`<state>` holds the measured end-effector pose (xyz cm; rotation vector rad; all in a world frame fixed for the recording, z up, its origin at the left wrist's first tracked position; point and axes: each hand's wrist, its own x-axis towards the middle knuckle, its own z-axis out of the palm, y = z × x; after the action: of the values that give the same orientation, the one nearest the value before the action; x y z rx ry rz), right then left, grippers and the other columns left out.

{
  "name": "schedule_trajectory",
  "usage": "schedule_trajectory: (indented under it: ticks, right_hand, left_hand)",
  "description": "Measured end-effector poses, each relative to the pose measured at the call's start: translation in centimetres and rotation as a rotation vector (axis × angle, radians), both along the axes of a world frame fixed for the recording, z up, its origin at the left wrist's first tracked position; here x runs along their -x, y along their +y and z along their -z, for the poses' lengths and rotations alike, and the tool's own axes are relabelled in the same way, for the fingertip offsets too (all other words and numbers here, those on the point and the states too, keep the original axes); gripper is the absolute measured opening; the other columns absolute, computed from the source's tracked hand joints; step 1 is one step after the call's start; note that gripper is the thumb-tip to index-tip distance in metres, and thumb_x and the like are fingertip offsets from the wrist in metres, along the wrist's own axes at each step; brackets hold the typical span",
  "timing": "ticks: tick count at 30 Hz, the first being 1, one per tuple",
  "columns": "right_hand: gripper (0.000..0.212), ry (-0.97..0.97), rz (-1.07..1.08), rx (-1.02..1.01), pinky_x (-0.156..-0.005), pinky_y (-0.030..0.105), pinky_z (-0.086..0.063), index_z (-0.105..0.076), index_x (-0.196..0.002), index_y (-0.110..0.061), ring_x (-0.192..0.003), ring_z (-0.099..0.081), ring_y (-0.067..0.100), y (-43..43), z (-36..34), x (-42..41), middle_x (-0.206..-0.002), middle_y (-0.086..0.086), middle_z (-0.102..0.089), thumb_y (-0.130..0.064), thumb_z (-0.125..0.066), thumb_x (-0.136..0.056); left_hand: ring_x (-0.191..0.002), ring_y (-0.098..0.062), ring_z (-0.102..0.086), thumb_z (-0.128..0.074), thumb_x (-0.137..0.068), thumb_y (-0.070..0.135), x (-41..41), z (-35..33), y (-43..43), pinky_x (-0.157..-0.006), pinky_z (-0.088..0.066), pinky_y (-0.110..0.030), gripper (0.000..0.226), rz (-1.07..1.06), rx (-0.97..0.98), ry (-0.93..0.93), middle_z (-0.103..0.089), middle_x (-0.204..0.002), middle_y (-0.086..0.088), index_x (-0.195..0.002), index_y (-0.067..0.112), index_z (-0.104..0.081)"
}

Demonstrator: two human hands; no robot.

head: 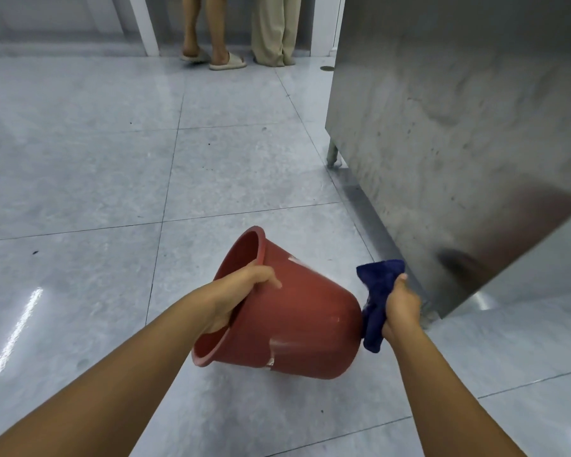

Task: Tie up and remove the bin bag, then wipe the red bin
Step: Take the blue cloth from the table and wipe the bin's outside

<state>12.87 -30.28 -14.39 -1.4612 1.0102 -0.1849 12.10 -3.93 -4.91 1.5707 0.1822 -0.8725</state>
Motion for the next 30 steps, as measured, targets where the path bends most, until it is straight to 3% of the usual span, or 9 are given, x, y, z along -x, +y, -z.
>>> schedule_trajectory:
  ticks: [3,6,7,9,12,15,18,25,30]
  right_hand:
    - [0.035,-0.135,-0.027,-0.027,-0.071,0.038,-0.045,-0.059,-0.085,-0.018,-0.068,-0.054,0.019,0.8,-3.4,1.0,-0.084,0.007,-0.058,-0.047,-0.041,-0.093]
    - [0.04,-0.244,-0.23,0.204,-0.066,0.034,-0.043,-0.059,-0.072,-0.021,-0.076,-0.057,0.026,5.6,-6.7,2.2,-0.078,0.006,-0.062,-0.048,-0.039,-0.094]
    - [0.039,-0.31,-0.324,0.349,-0.066,0.033,-0.042,-0.061,-0.075,-0.019,-0.08,-0.058,0.025,7.8,-7.2,2.6,-0.081,0.004,-0.064,-0.043,-0.038,-0.096]
    - [0.041,-0.367,-0.523,0.539,-0.087,0.032,-0.04,-0.066,-0.102,-0.018,-0.11,-0.052,0.024,12.0,-7.5,3.1,-0.115,0.001,-0.065,-0.041,-0.033,-0.098]
    - [0.05,-0.29,-0.713,0.673,-0.108,0.047,-0.023,-0.05,-0.132,-0.033,-0.139,-0.023,0.012,15.1,-7.3,3.4,-0.146,-0.017,-0.041,-0.051,-0.02,-0.096]
    - [0.056,-0.308,-0.852,0.634,-0.115,0.053,-0.006,-0.042,-0.138,-0.034,-0.144,-0.01,0.006,16.2,-6.3,4.6,-0.146,-0.021,-0.04,-0.053,-0.01,-0.095]
    - [0.06,-0.325,-0.991,0.709,-0.117,0.053,0.002,-0.031,-0.144,-0.033,-0.145,-0.012,0.009,15.8,-6.0,4.8,-0.151,-0.019,-0.033,-0.055,-0.007,-0.094]
    - [0.059,-0.398,-0.93,0.776,-0.119,0.041,-0.012,-0.023,-0.148,-0.028,-0.147,-0.008,0.013,16.3,-4.9,2.3,-0.156,-0.011,-0.026,-0.049,-0.01,-0.095]
    - [0.055,-0.295,-0.904,0.799,-0.113,0.04,-0.027,-0.043,-0.137,-0.025,-0.136,-0.036,0.019,16.4,-4.4,-0.7,-0.144,-0.005,-0.047,-0.048,-0.013,-0.096]
  left_hand:
    - [-0.097,-0.026,-0.07,-0.061,-0.067,0.068,-0.3,-0.2,-0.1,-0.09,-0.052,-0.041,0.06,-0.027,-0.036,0.028,-0.075,-0.103,-0.006,-0.104,0.022,-0.071]
    - [-0.095,-0.028,-0.069,-0.053,-0.082,0.055,-0.6,-0.5,-1.2,-0.093,-0.05,-0.042,0.05,-0.163,-0.045,0.0,-0.075,-0.1,-0.011,-0.103,0.014,-0.07]
    - [-0.087,-0.028,-0.07,-0.054,-0.085,0.043,-0.5,-0.5,-1.6,-0.088,-0.053,-0.039,0.039,-0.18,-0.031,-0.017,-0.076,-0.092,-0.012,-0.096,0.01,-0.072]
    - [-0.065,-0.027,-0.067,-0.053,-0.078,0.023,-0.1,-0.3,-2.2,-0.07,-0.055,-0.034,0.027,-0.196,-0.002,-0.054,-0.073,-0.072,-0.013,-0.08,0.006,-0.073]
    - [-0.045,-0.02,-0.058,-0.051,-0.066,0.024,-0.2,-0.5,-2.1,-0.049,-0.047,-0.024,0.022,-0.32,0.062,-0.061,-0.061,-0.053,-0.007,-0.059,0.012,-0.068]
    - [-0.054,-0.02,-0.065,-0.054,-0.074,0.049,-0.8,-0.6,-0.9,-0.062,-0.049,-0.029,0.043,-0.394,0.103,-0.062,-0.068,-0.06,-0.007,-0.062,0.012,-0.071]
    - [-0.069,-0.019,-0.069,-0.034,-0.082,0.072,-0.8,-0.2,-0.7,-0.07,-0.05,-0.029,0.073,-0.353,0.008,-0.167,-0.074,-0.066,-0.005,-0.072,0.01,-0.071]
    - [-0.075,0.012,-0.047,-0.014,-0.084,0.072,-0.7,0.0,-1.9,-0.087,-0.032,-0.024,0.05,-0.417,-0.048,-0.313,-0.05,-0.074,0.031,-0.066,0.048,-0.054]
    - [-0.088,0.006,-0.059,-0.018,-0.084,0.072,-0.9,1.2,-0.7,-0.082,-0.043,-0.022,0.049,-0.369,-0.129,-0.368,-0.067,-0.084,0.025,-0.074,0.057,-0.063]
